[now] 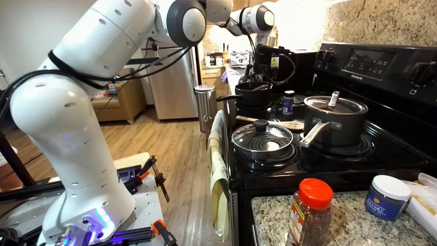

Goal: Remove the wooden spoon from the pot and put it on the stove and then center the pot on the plate

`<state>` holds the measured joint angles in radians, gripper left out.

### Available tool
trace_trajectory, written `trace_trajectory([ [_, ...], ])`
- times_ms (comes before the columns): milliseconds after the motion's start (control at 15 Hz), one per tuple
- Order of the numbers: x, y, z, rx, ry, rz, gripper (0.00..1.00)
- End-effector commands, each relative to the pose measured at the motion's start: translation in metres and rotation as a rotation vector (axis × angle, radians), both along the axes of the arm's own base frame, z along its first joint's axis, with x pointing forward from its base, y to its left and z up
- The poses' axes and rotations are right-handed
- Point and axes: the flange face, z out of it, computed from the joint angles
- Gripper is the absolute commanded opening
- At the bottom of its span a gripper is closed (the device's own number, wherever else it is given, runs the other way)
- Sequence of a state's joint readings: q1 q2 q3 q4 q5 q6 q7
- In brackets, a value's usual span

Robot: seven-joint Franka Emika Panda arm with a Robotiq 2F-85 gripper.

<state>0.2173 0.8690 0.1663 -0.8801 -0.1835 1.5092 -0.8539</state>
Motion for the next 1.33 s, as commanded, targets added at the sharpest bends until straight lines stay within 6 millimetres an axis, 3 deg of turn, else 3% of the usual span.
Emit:
trace_trajectory([
  [0,0.003,0.004,0.000,-0.022,0.012,0.014,0.67],
  [533,0.000,0.008,0.000,-0.017,0.046,0.031,0.13],
  [867,-0.002,0.007,0.014,-0.022,0.039,0.020,0.14],
  [1267,-0.002,0.001,0.070,0.031,-0.086,-0.118,0.14],
])
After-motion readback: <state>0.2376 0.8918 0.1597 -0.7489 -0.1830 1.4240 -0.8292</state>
